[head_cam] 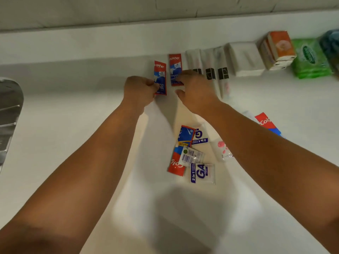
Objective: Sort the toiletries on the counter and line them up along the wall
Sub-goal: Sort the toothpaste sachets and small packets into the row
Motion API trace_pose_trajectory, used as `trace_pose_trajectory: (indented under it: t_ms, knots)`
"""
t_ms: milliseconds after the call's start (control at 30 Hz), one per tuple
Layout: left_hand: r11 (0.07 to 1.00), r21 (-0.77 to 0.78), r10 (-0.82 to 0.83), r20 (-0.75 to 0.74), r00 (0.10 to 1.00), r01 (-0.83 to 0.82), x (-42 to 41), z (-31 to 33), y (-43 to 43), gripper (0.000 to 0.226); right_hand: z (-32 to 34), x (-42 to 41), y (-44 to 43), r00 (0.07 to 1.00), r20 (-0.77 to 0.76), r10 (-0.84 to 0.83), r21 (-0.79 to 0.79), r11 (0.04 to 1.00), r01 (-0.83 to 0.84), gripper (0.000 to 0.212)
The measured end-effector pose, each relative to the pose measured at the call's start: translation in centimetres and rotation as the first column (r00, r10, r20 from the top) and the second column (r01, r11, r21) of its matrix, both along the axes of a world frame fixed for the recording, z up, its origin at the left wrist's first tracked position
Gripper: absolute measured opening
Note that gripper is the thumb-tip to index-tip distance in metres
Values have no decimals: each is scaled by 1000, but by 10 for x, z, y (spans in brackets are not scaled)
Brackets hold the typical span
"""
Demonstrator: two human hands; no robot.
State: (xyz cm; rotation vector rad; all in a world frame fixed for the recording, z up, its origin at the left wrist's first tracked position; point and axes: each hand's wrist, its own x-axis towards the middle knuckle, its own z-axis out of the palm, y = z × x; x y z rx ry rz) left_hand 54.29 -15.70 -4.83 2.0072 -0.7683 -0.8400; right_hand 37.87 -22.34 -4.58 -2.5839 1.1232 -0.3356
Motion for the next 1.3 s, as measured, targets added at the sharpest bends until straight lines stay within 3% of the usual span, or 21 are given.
trace_pose_trajectory:
  t_ms: [200,333,433,933,1000,1133,1300]
  knots:
    - [1000,0,-7,148,989,7,8,-8,-32,8,-9,27,-29,982,-174,71,-59,995,-83,42]
    - [999,9,-32,319,947,30,8,-11,-38,19,-12,32,-39,962,-258,95,-62,992,-114,42]
    - [1000,1,0,319,948,-1,9,-16,-42,20,-14,34,-42,957,-276,87,-78,991,-113,43]
    - [1000,22,4,443,897,-16,4,-15,-47,15,-11,37,-42,967,-243,77,-63,993,-95,45]
    - [999,34,-10,454,891,-6,3,-11,-42,14,-6,33,-39,975,-209,79,-68,993,-95,43]
    - [999,36,-45,505,862,31,0,-2,-25,34,7,20,-25,987,-125,101,-66,992,-110,40]
    - [983,-49,-126,519,845,177,-23,12,12,24,17,-9,6,991,24,128,-41,991,-127,35]
